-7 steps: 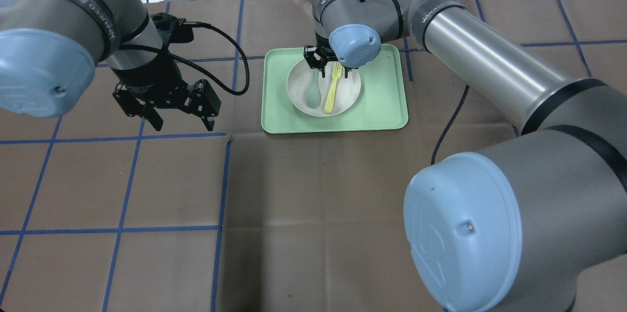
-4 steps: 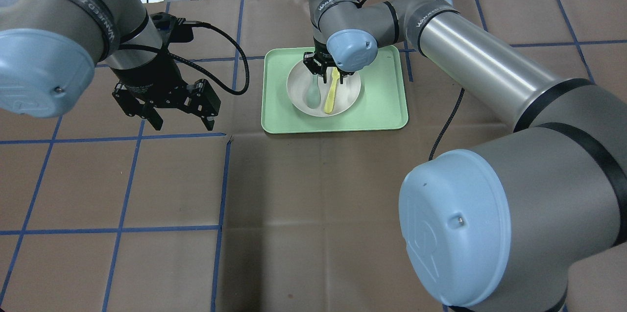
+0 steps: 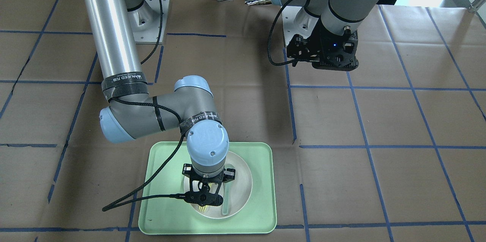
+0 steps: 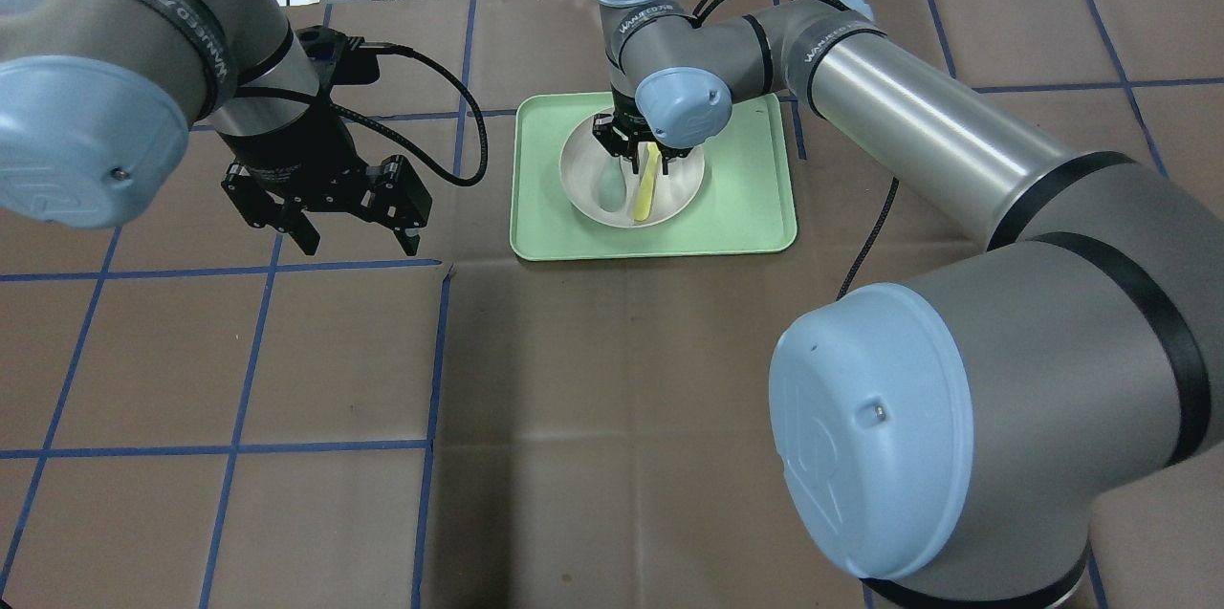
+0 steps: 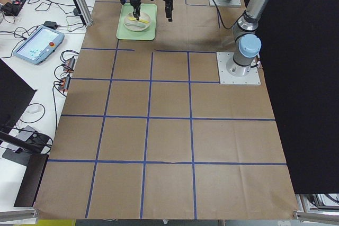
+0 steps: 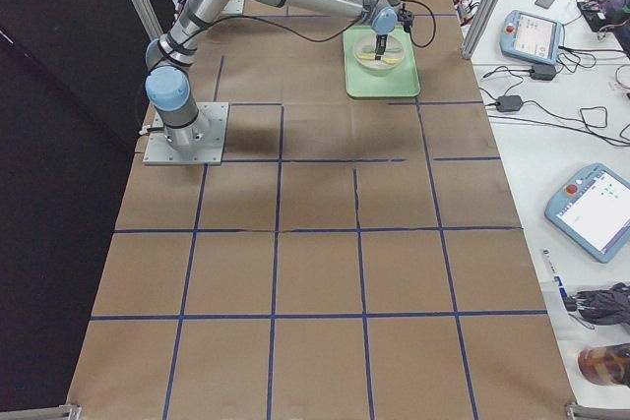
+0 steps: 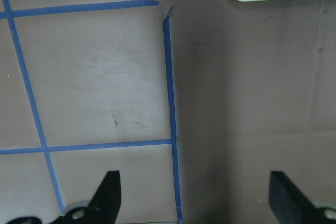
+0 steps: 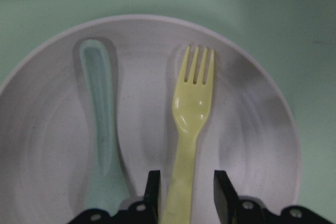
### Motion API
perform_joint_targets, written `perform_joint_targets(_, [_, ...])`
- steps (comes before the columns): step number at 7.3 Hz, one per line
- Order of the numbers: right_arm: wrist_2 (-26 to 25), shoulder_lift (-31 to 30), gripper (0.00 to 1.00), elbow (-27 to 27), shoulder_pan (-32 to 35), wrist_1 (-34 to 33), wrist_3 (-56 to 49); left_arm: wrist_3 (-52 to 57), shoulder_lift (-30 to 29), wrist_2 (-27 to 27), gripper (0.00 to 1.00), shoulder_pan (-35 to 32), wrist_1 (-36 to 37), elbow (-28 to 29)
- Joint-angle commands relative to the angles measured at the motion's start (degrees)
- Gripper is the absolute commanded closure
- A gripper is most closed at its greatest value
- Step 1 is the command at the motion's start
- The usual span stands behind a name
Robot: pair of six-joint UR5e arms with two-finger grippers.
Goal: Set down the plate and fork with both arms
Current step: 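Close the right gripper on the yellow fork handle and lift it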
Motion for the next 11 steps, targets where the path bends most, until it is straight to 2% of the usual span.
perform_joint_targets(1, [0.0,0.4,0.54,0.0,0.0,0.0,0.0,0.0,0.0,-0.1,0.00,0.0,0.3,0.0])
perform_joint_targets(5, [0.0,1.0,0.55,-0.3,0.0,-0.1,0.0,-0.1,0.1,-0.1,0.00,0.0,0.8,0.0])
perform_joint_targets(6, [0.0,1.1,0.61,-0.3,0.0,-0.1,0.0,0.0,-0.4,-0.2,0.00,-0.1,1.0,0.1])
perform_joint_targets(8, [0.0,1.0,0.82,-0.4,-0.1,-0.1,0.0,-0.1,-0.6,-0.1,0.00,-0.1,1.3,0.1])
perform_joint_targets(10, [-0.1,1.0,0.95,-0.5,-0.1,-0.1,0.0,0.0,-0.5,-0.1,0.00,0.0,1.3,0.1])
perform_joint_targets(11, [-0.1,1.0,0.97,-0.5,-0.1,-0.1,0.0,0.0,-0.5,-0.1,0.00,0.0,1.4,0.2])
